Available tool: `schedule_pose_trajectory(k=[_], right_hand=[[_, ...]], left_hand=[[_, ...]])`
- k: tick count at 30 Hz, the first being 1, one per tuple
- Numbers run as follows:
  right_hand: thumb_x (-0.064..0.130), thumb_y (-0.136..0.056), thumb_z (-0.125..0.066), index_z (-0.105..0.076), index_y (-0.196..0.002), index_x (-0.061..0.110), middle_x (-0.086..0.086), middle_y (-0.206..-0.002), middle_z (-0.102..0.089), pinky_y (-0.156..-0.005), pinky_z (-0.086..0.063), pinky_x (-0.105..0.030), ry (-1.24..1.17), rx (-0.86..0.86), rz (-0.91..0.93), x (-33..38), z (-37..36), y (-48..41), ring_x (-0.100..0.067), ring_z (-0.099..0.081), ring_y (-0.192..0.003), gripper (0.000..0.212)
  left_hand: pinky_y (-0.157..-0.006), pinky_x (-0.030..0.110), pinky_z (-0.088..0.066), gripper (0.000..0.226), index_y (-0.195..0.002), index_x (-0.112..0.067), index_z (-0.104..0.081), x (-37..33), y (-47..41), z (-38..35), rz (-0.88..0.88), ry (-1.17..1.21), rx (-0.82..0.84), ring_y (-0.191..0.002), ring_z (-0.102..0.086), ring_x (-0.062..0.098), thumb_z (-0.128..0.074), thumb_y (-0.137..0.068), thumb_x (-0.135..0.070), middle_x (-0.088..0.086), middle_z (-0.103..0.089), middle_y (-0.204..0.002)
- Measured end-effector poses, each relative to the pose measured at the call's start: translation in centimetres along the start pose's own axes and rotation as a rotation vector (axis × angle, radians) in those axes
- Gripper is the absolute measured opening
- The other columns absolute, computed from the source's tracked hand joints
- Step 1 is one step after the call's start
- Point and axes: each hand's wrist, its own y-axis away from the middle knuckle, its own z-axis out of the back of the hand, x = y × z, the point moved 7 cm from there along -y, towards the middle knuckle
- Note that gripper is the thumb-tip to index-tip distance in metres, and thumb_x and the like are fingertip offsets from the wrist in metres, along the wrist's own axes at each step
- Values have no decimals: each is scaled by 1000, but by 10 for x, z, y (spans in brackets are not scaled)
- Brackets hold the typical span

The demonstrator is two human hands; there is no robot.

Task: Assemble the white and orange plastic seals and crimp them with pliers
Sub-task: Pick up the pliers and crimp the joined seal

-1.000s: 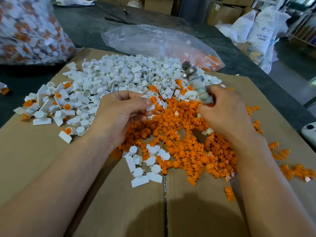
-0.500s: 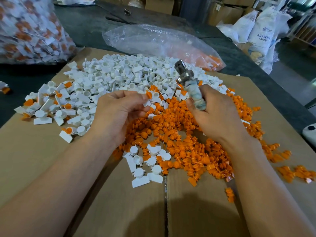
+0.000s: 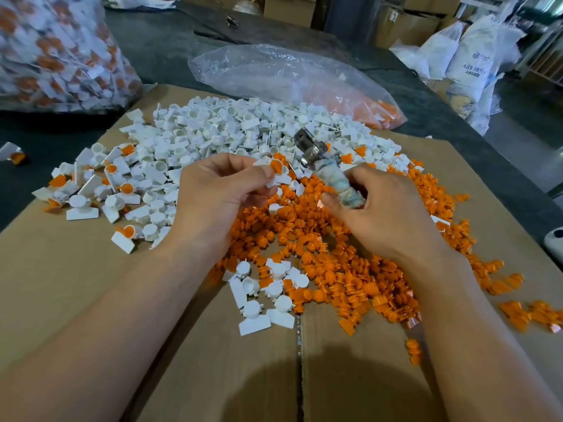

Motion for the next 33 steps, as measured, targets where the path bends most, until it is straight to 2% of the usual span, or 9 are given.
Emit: schedule_pose_trajectory(k=[2,4,9,18,23,26,30,33], right_hand=[[50,-77,-52,-49,-74,28,12,-62,-46,-49,-30,-14,-47,29,6,4,1,2,-4,-43,-56,23],[48,-77,-55,-43,-65,31,12,-57,-42,-51,-31,-10,-97,56,6,7,0,4,1,-44,-54,24],[51,-75,-53,-50,-79,29,14,-59,-44,-52,-31,-10,-93,106,13,9,-3,4,-1,-41,-53,22],[51,-75,-54,-48,-86,30,18,-66,-43,-53,-29,-9,-99,166,37,13,-9,6,3,-40,-60,25],[50,-75,-55,-52,-84,26,13,-67,-47,-52,-29,-14,-117,143,37,14,-9,7,-2,-43,-61,26],[51,-77,-54,-48,-78,29,12,-65,-46,-50,-26,-17,-95,146,52,15,-10,7,-2,-42,-60,23],[51,-76,-52,-55,-85,21,6,-69,-53,-53,-32,-21,-97,142,60,15,-10,7,-7,-47,-62,31],[47,-79,-56,-50,-77,30,8,-65,-51,-55,-33,-18,-132,142,68,15,-11,8,-8,-49,-65,18]], left_hand=[[-48,18,-47,19,-64,-10,-60,-4,1,-2,-60,-8,11,-52,-63,12,-66,-76,4,-2,-64,-54],[-49,18,-47,18,-66,-10,-60,-6,1,-1,-94,13,4,-54,-64,13,-66,-76,3,-2,-65,-55],[-51,19,-48,15,-68,-12,-61,-10,2,-3,-152,46,11,-56,-64,13,-67,-75,1,-2,-66,-57],[-50,18,-47,8,-69,-10,-61,-12,4,-4,-176,53,17,-56,-64,11,-69,-66,-10,-3,-66,-57],[-53,20,-50,12,-67,-10,-62,-11,5,-6,-173,58,17,-55,-64,13,-69,-59,-15,-3,-66,-56],[-54,21,-51,9,-65,-12,-63,-10,4,-6,-166,65,13,-55,-64,13,-69,-59,-15,-3,-66,-56],[-54,20,-51,8,-64,-11,-63,-8,3,-7,-159,83,29,-54,-64,13,-69,-59,-14,-2,-66,-56],[-53,19,-51,12,-67,-8,-61,-7,3,-7,-146,74,38,-55,-65,13,-68,-60,-15,-2,-66,-57]])
